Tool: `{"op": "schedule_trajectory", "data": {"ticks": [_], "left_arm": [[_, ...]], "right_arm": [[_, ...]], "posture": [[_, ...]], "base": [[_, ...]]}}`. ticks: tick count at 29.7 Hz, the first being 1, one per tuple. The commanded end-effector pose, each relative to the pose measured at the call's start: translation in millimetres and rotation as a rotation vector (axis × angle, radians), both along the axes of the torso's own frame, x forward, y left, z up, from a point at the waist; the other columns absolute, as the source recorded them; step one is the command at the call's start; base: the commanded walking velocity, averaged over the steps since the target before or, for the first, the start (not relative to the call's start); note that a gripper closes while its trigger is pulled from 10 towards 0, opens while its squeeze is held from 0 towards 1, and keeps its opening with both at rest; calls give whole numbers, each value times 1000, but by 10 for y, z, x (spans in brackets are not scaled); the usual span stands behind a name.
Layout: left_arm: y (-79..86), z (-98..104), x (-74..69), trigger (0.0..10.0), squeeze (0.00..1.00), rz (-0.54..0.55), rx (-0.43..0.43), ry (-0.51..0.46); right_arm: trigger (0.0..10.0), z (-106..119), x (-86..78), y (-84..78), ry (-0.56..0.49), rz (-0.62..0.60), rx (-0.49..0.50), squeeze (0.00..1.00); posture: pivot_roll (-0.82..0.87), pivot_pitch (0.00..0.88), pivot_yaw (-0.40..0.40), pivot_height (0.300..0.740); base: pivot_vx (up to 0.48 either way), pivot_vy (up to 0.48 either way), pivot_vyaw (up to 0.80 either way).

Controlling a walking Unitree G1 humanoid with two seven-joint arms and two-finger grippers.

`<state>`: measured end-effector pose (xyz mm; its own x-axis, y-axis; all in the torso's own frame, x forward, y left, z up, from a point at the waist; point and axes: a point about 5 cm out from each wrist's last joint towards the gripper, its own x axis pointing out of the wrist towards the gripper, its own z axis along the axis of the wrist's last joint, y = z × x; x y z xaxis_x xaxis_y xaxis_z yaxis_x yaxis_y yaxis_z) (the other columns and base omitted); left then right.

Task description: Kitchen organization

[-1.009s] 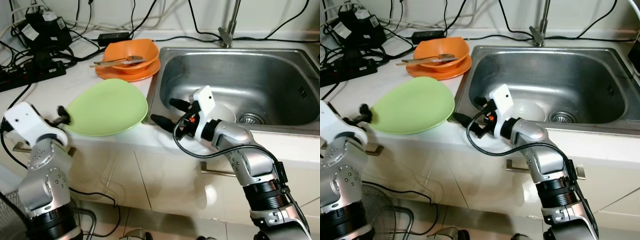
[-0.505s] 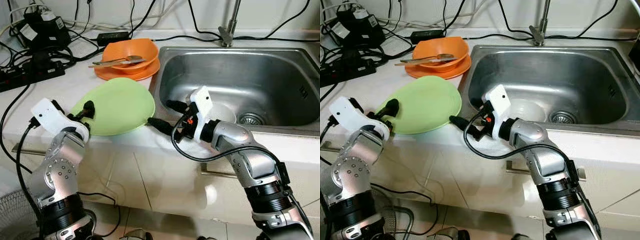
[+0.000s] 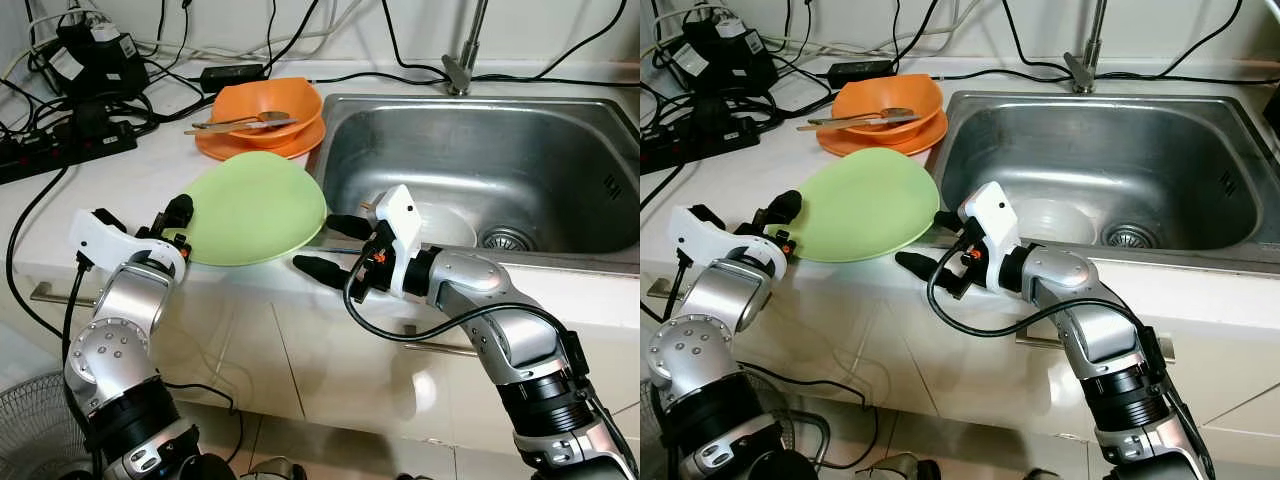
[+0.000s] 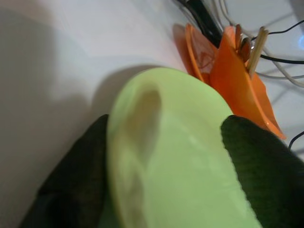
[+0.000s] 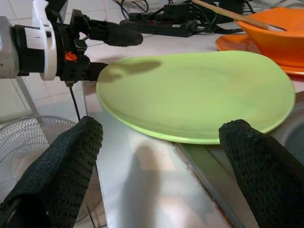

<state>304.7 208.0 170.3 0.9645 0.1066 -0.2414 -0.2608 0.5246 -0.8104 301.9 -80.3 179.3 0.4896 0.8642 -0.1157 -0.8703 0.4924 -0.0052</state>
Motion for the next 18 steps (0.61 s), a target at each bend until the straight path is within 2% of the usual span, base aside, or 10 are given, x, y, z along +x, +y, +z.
{"op": "schedule_trajectory", "data": {"ticks": [1,9,18], "left_arm": [[-9,-86,-1,0,0,-2,-27,61],[27,-105,-14,0,0,19,-44,61],[-16,-106,-60,0,0,15,-40,70]], "right_arm": [[10000,28,-29,31,-10,26,1,0],[10000,-3,16,0,34,-5,1,0],[10000,-31,28,-3,38,-12,-17,0]], "posture": [[55,50,115,740],[55,52,112,740],[58,51,110,740]], "base": [[0,0,0],[0,0,0],[0,0,0]]}}
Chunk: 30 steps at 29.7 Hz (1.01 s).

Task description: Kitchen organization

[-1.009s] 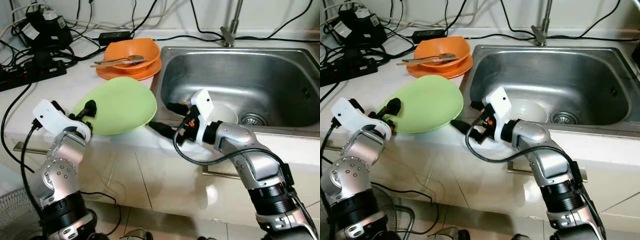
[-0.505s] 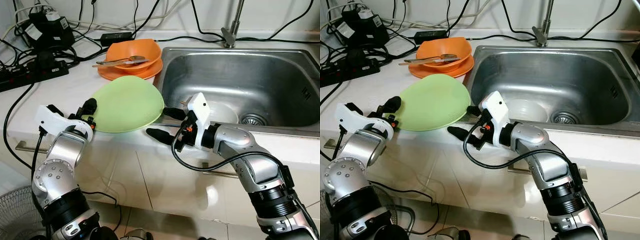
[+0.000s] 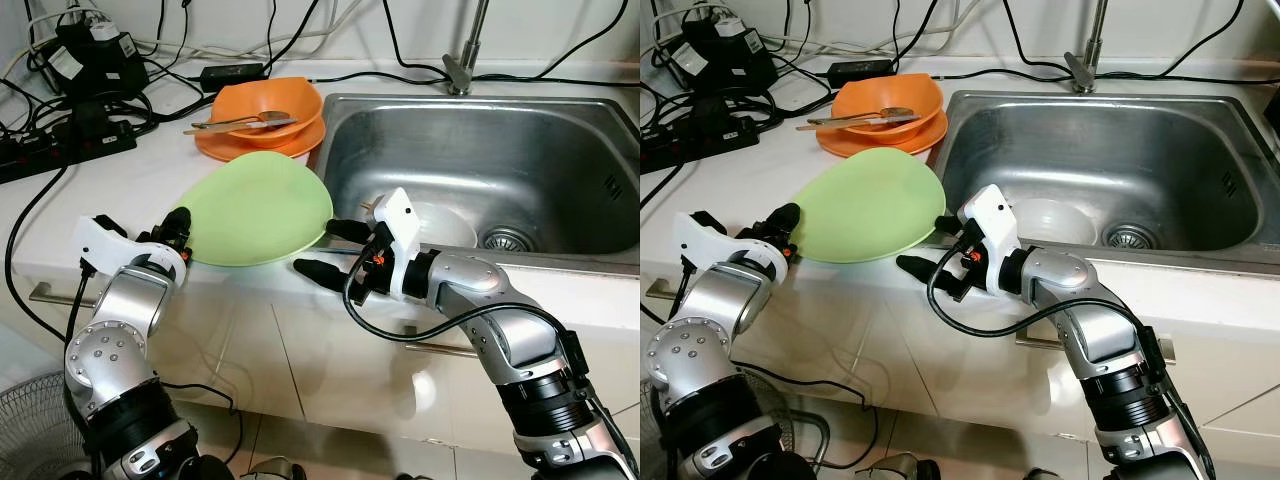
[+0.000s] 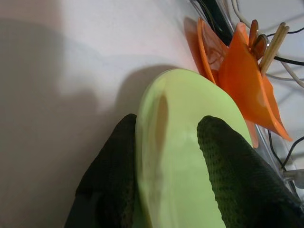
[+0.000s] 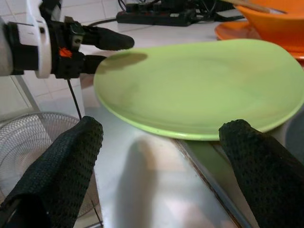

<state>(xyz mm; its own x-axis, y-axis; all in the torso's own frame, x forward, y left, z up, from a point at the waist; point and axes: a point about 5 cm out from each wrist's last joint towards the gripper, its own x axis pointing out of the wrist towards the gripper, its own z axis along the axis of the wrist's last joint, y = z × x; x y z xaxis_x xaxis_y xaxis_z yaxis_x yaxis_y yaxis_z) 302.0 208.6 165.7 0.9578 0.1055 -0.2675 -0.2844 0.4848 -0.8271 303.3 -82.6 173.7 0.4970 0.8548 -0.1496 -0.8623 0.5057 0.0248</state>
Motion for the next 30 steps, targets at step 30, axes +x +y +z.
{"op": "schedule_trajectory", "data": {"ticks": [30], "left_arm": [[74,13,6,0,0,27,-21,-21]], "right_arm": [[10000,106,202,-51,-60,-155,58,0]], "posture": [[66,51,110,740]], "base": [[0,0,0]]}}
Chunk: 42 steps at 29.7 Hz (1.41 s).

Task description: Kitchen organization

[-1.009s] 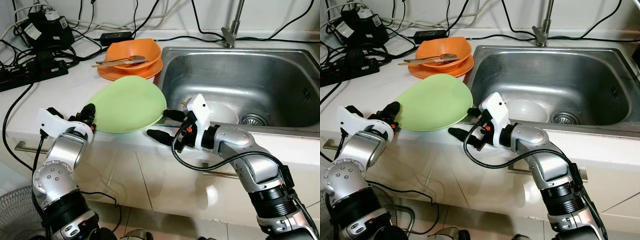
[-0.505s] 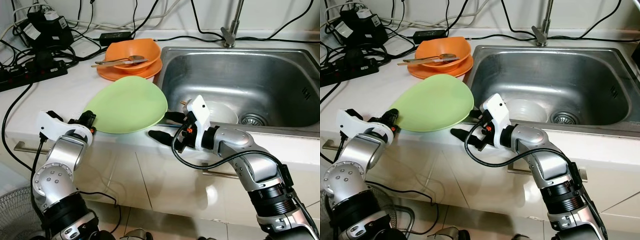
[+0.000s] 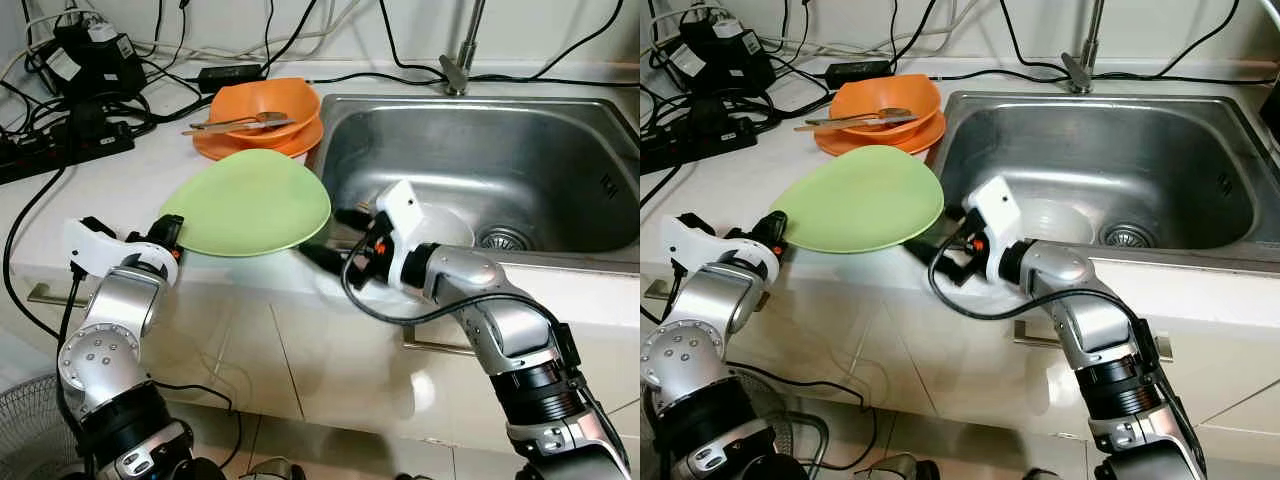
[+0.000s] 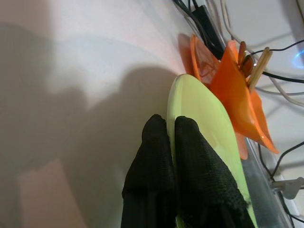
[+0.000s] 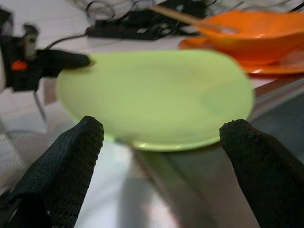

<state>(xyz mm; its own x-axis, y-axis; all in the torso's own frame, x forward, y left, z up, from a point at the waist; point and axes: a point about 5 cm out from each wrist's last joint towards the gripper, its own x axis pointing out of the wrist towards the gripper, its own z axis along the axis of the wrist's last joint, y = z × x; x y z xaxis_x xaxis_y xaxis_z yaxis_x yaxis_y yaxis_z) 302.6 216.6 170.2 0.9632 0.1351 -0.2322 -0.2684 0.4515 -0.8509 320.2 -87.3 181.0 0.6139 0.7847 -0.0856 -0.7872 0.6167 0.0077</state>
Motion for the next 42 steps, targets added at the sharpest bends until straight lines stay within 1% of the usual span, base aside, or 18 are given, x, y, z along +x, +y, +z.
{"op": "schedule_trajectory", "data": {"ticks": [1,3,4,5,9,11,14,18,20,21,22,25,26,28,34,39,41,42], "left_arm": [[-7,-32,0,0,0,-11,6,19],[-46,-4,7,0,0,-36,-11,-15],[-46,-4,7,0,0,-36,-11,-15],[-61,24,10,0,0,-44,-20,-50],[-97,92,11,0,0,-80,-30,-135],[-177,164,16,0,0,-136,-35,-191],[-230,202,19,0,0,-174,-24,-217],[-335,294,21,0,0,-235,-58,-311],[-340,320,19,0,0,-236,-67,-336],[-340,359,14,0,0,-237,-80,-368],[-340,359,14,0,0,-237,-80,-368],[-342,427,0,0,0,-246,-92,-419],[-342,427,0,0,0,-246,-92,-419],[-348,441,-10,0,0,-250,-101,-439],[-372,422,-24,0,0,-260,-106,-447],[-388,441,-36,0,0,-271,-120,-489],[-358,448,-36,0,0,-251,-122,-500],[-326,466,-39,0,0,-239,-124,-514]], "right_arm": [[10000,33,33,-4,-11,-19,14,0],[10000,19,67,-24,4,-67,15,0],[10000,19,67,-24,4,-67,15,0],[10000,20,74,-26,34,-68,44,0],[10000,47,96,-34,117,-70,153,0],[10000,67,130,-57,155,-85,208,0],[10000,66,153,-71,174,-99,229,0],[10000,64,197,-93,235,-129,293,0],[10000,78,202,-92,246,-132,316,0],[10000,98,208,-94,262,-135,346,0],[10000,98,208,-94,262,-135,346,0],[10000,108,221,-106,280,-145,377,0],[10000,108,221,-106,280,-145,377,0],[10000,110,232,-112,303,-152,410,0],[10000,123,250,-115,342,-168,456,0],[10000,156,243,-102,378,-151,506,0],[10000,153,247,-109,381,-161,505,0],[10000,137,264,-137,374,-189,488,0]], "posture": [[66,51,110,740],[66,51,110,740],[66,51,110,740],[66,51,110,740],[65,51,110,740],[63,50,111,740],[63,48,111,740],[60,46,112,740],[59,46,113,740],[58,46,114,740],[58,46,114,740],[58,47,114,740],[58,47,114,740],[57,48,115,740],[56,52,112,740],[56,52,112,740],[56,52,112,740],[56,52,112,740]], "base": [[0,0,0],[0,0,0],[0,0,0],[0,0,0],[0,0,0],[0,0,0],[0,0,0],[0,0,0],[0,0,0],[0,0,0],[0,0,0],[0,0,0],[0,0,0],[0,0,0],[0,0,0],[0,0,0],[0,0,0],[0,0,0]]}}
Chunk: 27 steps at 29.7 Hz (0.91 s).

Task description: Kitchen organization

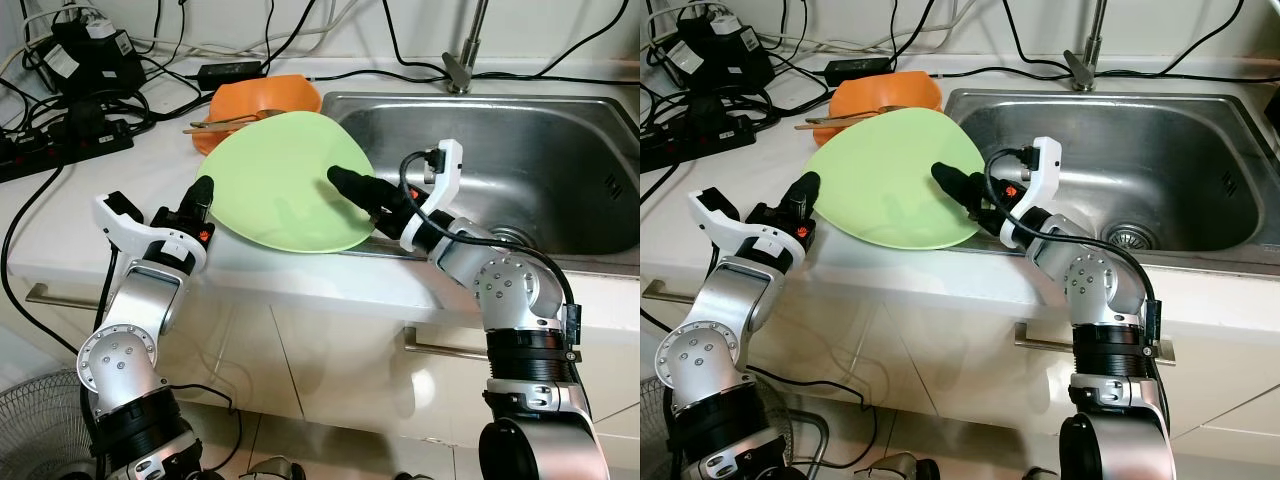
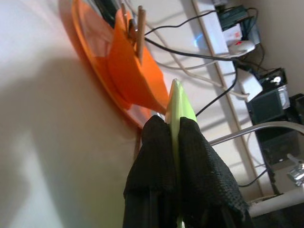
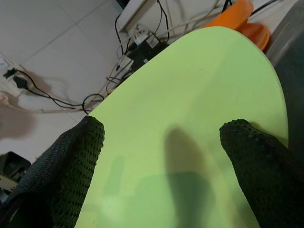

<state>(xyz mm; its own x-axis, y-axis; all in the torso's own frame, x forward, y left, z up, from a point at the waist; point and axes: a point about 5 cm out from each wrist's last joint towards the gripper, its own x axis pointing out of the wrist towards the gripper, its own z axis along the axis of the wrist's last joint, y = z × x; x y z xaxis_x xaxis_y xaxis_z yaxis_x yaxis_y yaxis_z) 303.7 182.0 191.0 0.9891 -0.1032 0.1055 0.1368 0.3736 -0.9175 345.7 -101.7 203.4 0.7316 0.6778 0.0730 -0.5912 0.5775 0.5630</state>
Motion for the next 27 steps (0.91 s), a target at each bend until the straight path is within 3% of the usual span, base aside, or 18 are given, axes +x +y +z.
{"op": "schedule_trajectory", "data": {"ticks": [1,4,10,13,18,27], "left_arm": [[26,262,-51,0,0,-1,-40,-170],[68,287,-57,0,0,5,-30,-181],[75,263,-49,0,0,0,-13,-173],[60,257,-50,0,0,-5,-9,-171],[57,256,-42,0,0,-11,-8,-176],[8,264,-41,0,0,-31,-8,-184]], "right_arm": [[10000,-91,13,1,49,-20,-31,0],[10000,-89,68,-91,24,-103,-61,0],[10000,73,166,-263,-49,-260,35,0],[10000,74,184,-295,-53,-290,33,0],[10000,-20,193,-262,-24,-278,-8,0],[10000,-58,119,-120,23,-154,92,0]], "posture": [[56,52,112,740],[53,53,112,740],[53,51,113,740],[53,51,113,740],[53,49,111,740],[46,48,114,740]], "base": [[0,0,0],[0,0,0],[0,0,0],[0,0,0],[0,0,0],[0,0,0]]}}
